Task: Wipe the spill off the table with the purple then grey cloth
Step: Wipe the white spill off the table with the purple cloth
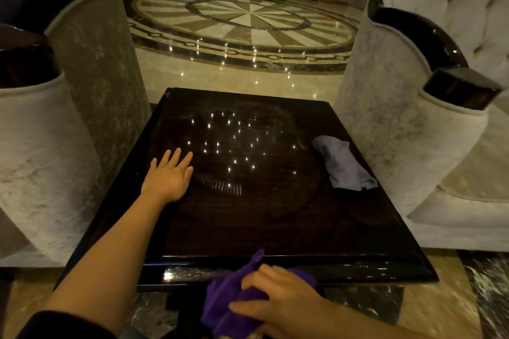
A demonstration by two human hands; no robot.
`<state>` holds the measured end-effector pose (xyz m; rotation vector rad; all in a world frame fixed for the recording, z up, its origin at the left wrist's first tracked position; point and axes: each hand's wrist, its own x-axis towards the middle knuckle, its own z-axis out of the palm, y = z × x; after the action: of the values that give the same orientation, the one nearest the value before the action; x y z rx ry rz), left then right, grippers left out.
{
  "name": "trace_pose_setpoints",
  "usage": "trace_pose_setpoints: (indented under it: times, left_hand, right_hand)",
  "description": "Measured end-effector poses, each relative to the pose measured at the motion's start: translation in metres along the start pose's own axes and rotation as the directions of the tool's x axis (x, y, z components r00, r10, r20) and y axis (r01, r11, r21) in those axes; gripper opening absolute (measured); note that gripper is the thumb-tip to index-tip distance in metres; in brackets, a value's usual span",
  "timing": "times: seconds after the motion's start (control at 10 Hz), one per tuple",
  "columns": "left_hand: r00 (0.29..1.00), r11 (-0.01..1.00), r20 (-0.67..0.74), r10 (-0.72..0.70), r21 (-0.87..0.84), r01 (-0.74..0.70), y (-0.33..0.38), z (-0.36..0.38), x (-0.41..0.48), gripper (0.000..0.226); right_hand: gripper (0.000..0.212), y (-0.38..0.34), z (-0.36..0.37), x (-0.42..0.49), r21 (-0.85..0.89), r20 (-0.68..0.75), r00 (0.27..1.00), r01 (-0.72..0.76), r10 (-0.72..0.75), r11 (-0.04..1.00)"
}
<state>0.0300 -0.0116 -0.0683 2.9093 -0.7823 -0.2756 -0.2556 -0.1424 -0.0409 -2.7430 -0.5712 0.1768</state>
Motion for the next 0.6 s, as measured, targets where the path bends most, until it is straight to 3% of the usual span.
trace_pose_setpoints:
  times: [0.1, 0.2, 0.4, 0.6]
  left_hand:
    - [1.000, 1.000, 0.006, 0.001, -0.002, -0.001, 0.000, 0.000, -0.001, 0.051]
    - [1.000, 1.000, 0.005, -0.003, -0.003, 0.003, 0.000, -0.001, -0.002, 0.051]
    - [1.000, 1.000, 0.002, 0.003, 0.003, -0.003, 0.000, -0.001, -0.002, 0.051]
    - [1.000, 1.000, 0.000, 0.009, -0.008, -0.009, -0.002, -0.001, 0.000, 0.051]
  right_hand:
    - [0.037, -0.001, 0.000, -0.008, -0.117, -0.174, 0.984, 0.010, -0.031, 0.993]
    - [0.040, 0.000, -0.009, -0.007, -0.046, -0.322, 0.946, -0.046, 0.029, 0.998]
    - [0.039, 0.001, -0.024, -0.009, -0.051, -0.299, 0.949, -0.119, 0.099, 0.992]
    - [0.054, 0.009, -0.030, -0.001, 0.136, -0.395, 0.897, -0.154, 0.196, 0.979]
